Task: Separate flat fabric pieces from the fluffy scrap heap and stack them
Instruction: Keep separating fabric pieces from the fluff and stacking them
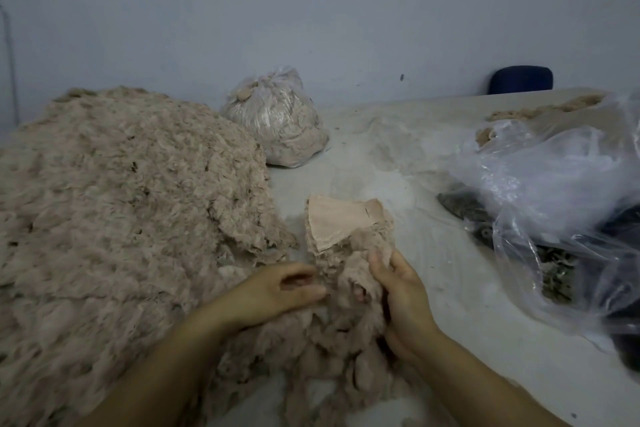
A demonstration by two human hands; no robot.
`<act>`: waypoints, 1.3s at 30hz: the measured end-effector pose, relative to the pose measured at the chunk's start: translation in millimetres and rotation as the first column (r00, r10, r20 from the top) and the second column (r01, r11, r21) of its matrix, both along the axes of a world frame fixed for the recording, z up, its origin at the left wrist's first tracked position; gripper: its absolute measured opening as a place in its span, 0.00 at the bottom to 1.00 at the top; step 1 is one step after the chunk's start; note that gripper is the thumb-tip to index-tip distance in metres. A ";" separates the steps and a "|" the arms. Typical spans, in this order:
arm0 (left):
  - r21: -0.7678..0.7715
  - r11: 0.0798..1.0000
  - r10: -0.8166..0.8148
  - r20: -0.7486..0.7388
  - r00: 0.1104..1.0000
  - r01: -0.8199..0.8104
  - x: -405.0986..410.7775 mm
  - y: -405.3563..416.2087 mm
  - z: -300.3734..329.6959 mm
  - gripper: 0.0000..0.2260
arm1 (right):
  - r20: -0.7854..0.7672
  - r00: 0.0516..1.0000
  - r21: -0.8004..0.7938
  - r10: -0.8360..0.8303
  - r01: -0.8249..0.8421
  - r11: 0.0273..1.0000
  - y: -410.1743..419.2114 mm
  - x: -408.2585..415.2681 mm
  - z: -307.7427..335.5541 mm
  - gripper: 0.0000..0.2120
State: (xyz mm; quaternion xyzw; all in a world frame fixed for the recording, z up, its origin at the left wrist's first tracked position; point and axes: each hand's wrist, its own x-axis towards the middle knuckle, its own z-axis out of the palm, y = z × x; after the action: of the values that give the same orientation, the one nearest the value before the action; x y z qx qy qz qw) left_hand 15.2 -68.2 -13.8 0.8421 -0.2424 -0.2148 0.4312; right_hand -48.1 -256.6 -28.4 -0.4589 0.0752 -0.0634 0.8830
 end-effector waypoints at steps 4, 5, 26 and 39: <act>-0.441 0.874 -0.023 -0.451 0.892 -0.201 -20.4 -28.4 -1.0 0.23 | 0.077 0.984 0.060 0.160 -0.165 0.985 8.6 -3.8 1.5 0.18; -0.473 0.838 -0.015 -0.517 0.856 -0.272 -23.3 -31.0 -2.1 0.20 | 0.096 0.979 0.066 0.179 -0.186 0.980 8.1 -4.8 1.4 0.19; -0.275 0.823 0.506 -0.038 0.861 -0.496 -27.5 -14.2 -28.6 0.10 | 0.035 0.973 -0.251 -0.228 0.229 0.940 -21.6 10.0 12.5 0.05; -0.457 0.765 0.396 -0.223 0.891 -0.454 -25.0 -28.9 -6.1 0.07 | -0.130 0.978 -0.504 0.162 -0.205 0.839 -3.2 -4.1 14.7 0.03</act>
State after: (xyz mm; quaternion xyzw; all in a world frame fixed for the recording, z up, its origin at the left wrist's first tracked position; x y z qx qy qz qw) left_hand -9.8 -97.1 -19.9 0.7215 -0.0671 -0.0889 0.6834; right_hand -52.2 -259.7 -13.8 -0.6852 0.0474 0.0225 0.7264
